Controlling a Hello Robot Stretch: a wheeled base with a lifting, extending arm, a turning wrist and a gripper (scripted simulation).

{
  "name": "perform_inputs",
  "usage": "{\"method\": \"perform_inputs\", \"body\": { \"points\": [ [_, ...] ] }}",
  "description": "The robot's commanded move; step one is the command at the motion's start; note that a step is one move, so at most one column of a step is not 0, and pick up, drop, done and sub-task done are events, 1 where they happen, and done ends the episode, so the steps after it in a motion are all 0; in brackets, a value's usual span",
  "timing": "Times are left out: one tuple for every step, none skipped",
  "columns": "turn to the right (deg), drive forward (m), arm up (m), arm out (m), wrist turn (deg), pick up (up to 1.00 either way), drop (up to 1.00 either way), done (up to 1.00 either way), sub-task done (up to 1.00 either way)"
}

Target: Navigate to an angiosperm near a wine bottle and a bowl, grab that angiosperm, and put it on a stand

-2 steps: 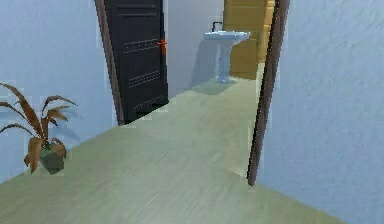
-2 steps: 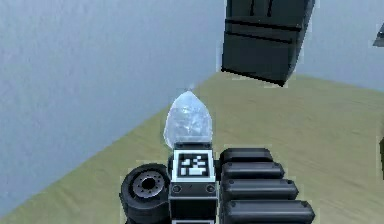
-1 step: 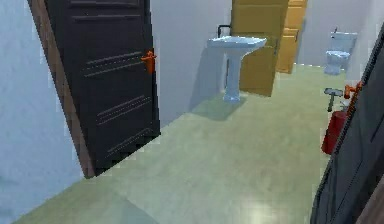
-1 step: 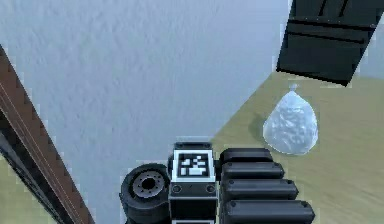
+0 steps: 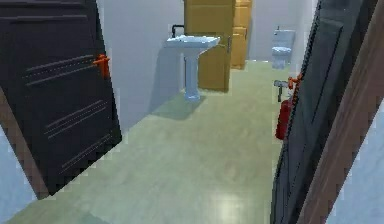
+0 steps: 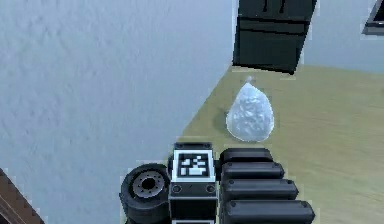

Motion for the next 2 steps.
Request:
{"method": "perform_inputs", "body": {
  "points": [
    [0.0,0.10,0.00,0.00,0.0,0.00,0.00,0.00,0.00],
    [0.0,0.40,0.00,0.00,0.0,0.00,0.00,0.00,0.00]
  ]
}}
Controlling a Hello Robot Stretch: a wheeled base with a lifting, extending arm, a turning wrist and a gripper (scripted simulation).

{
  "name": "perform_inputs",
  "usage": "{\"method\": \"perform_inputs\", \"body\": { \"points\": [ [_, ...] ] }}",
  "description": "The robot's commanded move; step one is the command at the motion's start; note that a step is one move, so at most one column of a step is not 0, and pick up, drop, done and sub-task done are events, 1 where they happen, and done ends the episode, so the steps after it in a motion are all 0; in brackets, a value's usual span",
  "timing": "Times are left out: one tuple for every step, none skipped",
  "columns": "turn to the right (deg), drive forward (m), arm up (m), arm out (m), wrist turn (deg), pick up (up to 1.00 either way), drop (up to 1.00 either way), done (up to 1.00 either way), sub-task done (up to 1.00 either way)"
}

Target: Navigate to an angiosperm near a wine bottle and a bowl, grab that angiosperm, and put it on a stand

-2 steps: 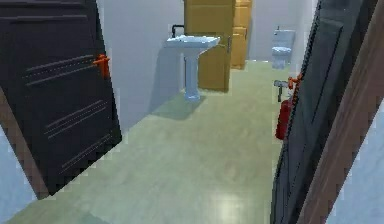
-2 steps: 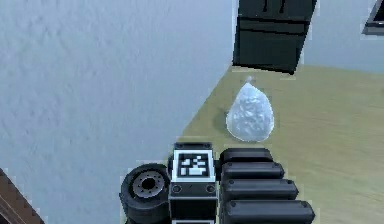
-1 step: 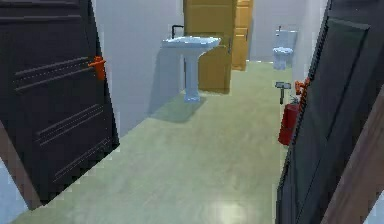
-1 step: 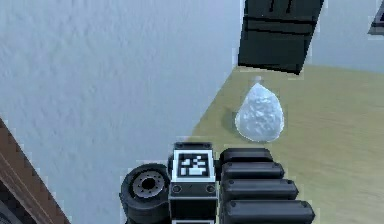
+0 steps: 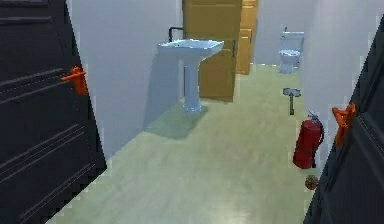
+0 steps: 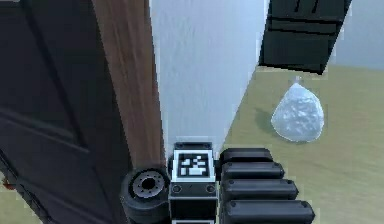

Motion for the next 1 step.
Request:
{"method": "perform_inputs", "body": {
  "points": [
    [18.0,0.00,0.00,0.00,0.0,0.00,0.00,0.00,0.00]
  ]
}}
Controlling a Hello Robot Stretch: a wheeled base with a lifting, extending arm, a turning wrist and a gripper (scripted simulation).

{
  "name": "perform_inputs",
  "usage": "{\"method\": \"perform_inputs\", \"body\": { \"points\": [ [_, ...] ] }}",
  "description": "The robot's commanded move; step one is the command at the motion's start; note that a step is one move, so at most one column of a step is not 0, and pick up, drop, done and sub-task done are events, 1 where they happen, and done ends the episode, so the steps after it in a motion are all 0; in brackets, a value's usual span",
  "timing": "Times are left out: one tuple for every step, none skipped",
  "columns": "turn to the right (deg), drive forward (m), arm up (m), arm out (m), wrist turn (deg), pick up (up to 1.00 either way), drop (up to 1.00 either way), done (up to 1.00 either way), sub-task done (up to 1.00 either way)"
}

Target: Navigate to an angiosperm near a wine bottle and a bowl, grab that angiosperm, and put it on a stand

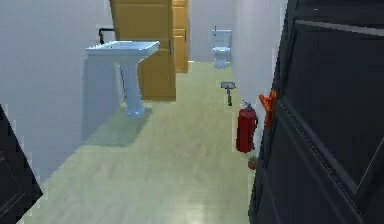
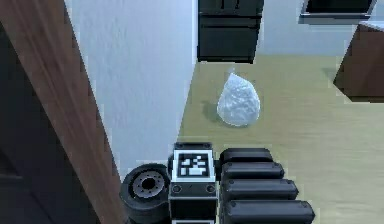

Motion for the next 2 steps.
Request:
{"method": "perform_inputs", "body": {
  "points": [
    [0.0,1.00,0.00,0.00,0.0,0.00,0.00,0.00,0.00],
    [0.0,1.00,0.00,0.00,0.0,0.00,0.00,0.00,0.00]
  ]
}}
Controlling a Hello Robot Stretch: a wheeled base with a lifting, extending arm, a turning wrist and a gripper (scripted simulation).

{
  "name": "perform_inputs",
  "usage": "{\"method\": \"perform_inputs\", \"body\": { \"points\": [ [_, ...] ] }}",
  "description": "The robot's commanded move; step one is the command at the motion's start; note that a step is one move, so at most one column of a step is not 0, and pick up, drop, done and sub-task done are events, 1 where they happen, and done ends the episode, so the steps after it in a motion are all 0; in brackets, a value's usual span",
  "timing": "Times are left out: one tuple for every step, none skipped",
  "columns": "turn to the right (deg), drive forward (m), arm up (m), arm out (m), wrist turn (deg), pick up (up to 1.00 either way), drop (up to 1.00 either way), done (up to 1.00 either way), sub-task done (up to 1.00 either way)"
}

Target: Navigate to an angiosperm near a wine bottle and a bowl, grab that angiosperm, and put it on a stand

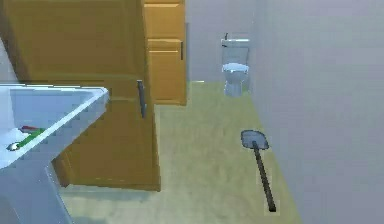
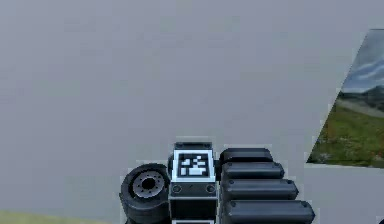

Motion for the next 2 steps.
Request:
{"method": "perform_inputs", "body": {
  "points": [
    [0.0,1.00,0.00,0.00,0.0,0.00,0.00,0.00,0.00],
    [0.0,1.00,0.00,0.00,0.0,0.00,0.00,0.00,0.00]
  ]
}}
